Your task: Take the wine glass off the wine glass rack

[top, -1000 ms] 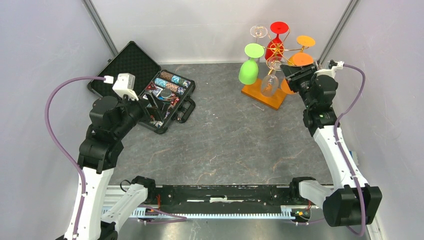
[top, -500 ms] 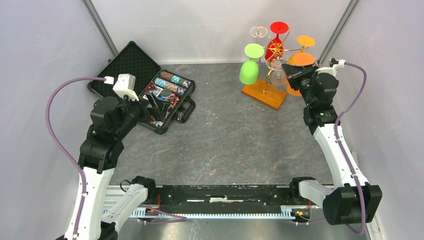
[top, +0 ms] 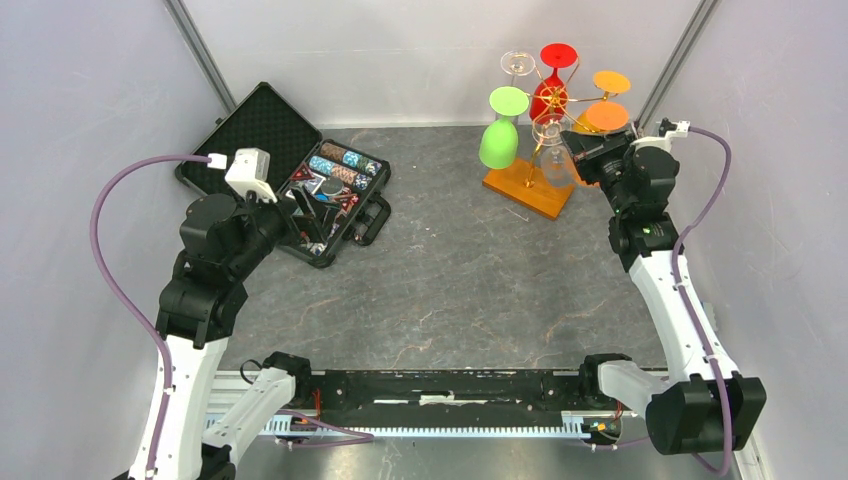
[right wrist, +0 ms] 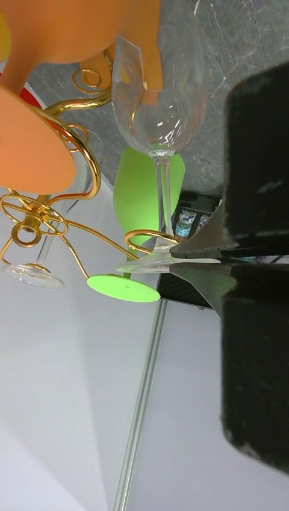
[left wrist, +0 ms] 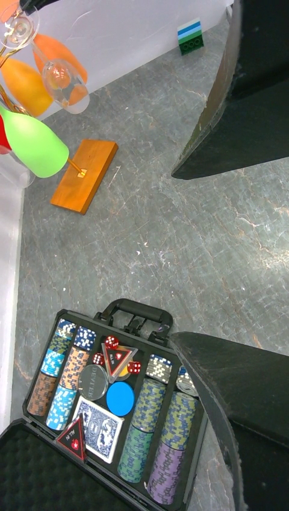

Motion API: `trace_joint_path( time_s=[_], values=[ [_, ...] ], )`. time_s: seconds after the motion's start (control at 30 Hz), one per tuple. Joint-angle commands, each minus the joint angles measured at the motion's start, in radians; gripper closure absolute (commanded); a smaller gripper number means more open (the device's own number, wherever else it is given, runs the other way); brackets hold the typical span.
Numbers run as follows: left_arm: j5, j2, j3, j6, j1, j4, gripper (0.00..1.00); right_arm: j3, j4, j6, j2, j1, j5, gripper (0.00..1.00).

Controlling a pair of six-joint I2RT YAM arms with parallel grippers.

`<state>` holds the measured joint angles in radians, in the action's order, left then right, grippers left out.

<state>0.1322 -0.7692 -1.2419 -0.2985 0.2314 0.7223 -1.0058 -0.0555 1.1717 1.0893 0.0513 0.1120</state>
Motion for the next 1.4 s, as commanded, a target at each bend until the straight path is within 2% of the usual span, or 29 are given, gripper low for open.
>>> trace_joint_path(
  time_s=[0.0,0.23,0.57,1.0,1.37],
  values=[
    [-0.009,0.009,0.005,-0.03,0.0,-0.052,0.0,-0.022,-0.052,0.035,-0.029,0.0,0.036,1.0],
    [-0.011,0.011,0.009,-0.033,0.0,-0.055,0.0,0.006,-0.142,0.111,0.005,0.007,0.093,1.0],
    [-0.016,0.012,0.011,-0.031,0.0,-0.056,0.0,0.023,-0.219,0.157,0.043,0.025,0.081,1.0],
    [-0.018,0.014,0.01,-0.031,0.0,-0.055,0.0,0.01,-0.267,0.181,0.081,0.034,-0.024,1.0],
    [-0.015,0.01,0.009,-0.035,0.0,-0.055,0.0,0.038,-0.305,0.21,0.069,0.035,-0.195,1.0]
  ],
)
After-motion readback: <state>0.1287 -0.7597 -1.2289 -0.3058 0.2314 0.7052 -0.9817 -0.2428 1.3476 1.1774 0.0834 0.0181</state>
